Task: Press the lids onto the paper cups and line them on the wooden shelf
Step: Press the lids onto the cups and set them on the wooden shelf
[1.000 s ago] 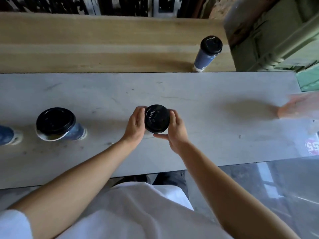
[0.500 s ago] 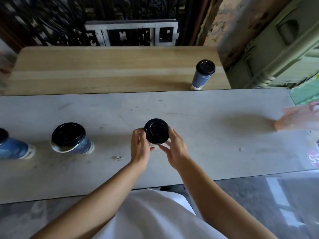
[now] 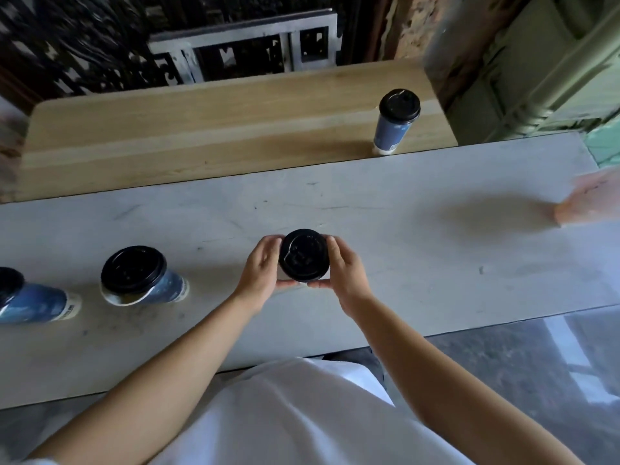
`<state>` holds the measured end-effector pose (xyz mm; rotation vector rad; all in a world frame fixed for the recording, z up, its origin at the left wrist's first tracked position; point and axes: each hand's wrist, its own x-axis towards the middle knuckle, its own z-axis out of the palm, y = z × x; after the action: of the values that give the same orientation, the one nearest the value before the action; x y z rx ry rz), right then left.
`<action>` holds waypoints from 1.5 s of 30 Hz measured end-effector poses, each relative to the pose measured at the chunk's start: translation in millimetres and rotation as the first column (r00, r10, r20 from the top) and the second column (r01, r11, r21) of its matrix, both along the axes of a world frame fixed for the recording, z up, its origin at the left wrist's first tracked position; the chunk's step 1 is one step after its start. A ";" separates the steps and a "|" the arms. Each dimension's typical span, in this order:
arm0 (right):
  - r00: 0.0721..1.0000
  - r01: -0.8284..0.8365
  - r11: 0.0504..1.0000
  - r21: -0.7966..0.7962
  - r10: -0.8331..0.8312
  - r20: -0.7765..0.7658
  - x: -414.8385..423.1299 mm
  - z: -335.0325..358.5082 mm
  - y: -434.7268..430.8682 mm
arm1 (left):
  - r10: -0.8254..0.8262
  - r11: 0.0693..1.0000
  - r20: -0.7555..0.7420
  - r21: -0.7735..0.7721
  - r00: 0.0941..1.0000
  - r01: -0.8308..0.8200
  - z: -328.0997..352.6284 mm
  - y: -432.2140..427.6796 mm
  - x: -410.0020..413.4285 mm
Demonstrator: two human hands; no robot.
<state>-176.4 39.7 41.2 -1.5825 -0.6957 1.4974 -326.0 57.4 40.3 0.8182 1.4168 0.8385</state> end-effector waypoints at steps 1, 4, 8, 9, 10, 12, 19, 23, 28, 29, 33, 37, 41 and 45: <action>1.000 0.004 1.000 0.014 -0.004 0.018 -0.5 -1.5 0.3 | -0.023 1.000 0.000 0.012 1.000 0.023 -0.3 0.9 -0.1; 0.998 -0.001 0.999 0.036 -0.001 0.061 0.1 -3.5 3.0 | -0.053 0.998 -0.023 0.026 0.998 0.053 -2.2 0.9 2.2; 0.999 -0.003 1.000 -0.011 0.004 0.052 -0.2 0.1 7.3 | -0.067 0.998 -0.006 0.007 0.998 0.067 1.1 -0.5 3.6; 1.000 0.003 0.999 -0.052 -0.002 0.011 0.7 1.9 9.2 | -0.056 0.998 -0.005 -0.001 0.998 0.056 2.6 -0.7 5.0; 0.999 0.004 0.995 -0.097 -0.007 -0.033 2.1 3.0 11.4 | -0.038 0.999 0.000 -0.012 0.999 0.038 3.9 -1.4 6.9; 0.996 0.003 0.987 -0.158 -0.017 -0.086 6.3 5.3 15.9 | 0.027 0.999 0.036 -0.046 0.999 -0.025 4.7 -4.0 12.1; 0.957 0.082 0.983 -0.167 -0.124 -0.262 6.5 5.7 5.6 | 0.330 0.935 0.118 -0.179 0.937 -0.307 3.7 -10.1 30.6; 0.954 0.053 0.979 -0.198 -0.108 -0.278 8.2 4.5 4.4 | 0.280 0.938 -0.009 -0.213 0.960 -0.275 5.5 -2.6 28.6; 0.971 0.024 0.978 -0.209 -0.072 -0.226 7.8 8.5 9.5 | 0.192 0.967 -0.078 -0.155 0.978 -0.202 6.7 11.1 15.8; 0.981 0.023 0.978 -0.210 -0.062 -0.182 6.2 9.5 10.4 | 0.179 0.976 -0.077 -0.112 0.981 -0.187 6.4 12.0 13.9; 0.994 0.023 0.981 -0.193 -0.044 -0.102 0.9 11.8 9.0 | 0.138 0.990 -0.074 -0.015 0.988 -0.139 -1.6 13.9 6.8; 0.999 0.041 0.988 -0.149 -0.045 -0.026 0.5 12.5 7.4 | 0.094 0.995 -0.040 0.040 0.995 -0.092 -9.4 11.6 9.6; 0.996 0.025 0.989 -0.146 -0.012 0.090 -0.1 10.1 9.0 | 0.120 0.992 -0.015 0.033 0.993 -0.120 -14.1 6.5 16.2; 0.997 0.020 0.987 -0.160 -0.008 0.079 -0.9 11.6 11.7 | 0.142 0.990 0.009 0.014 0.990 -0.142 -17.5 6.6 17.5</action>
<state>-177.3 51.4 52.8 -1.7717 -0.6187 1.5202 -308.6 64.0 22.8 0.7302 1.4761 0.9603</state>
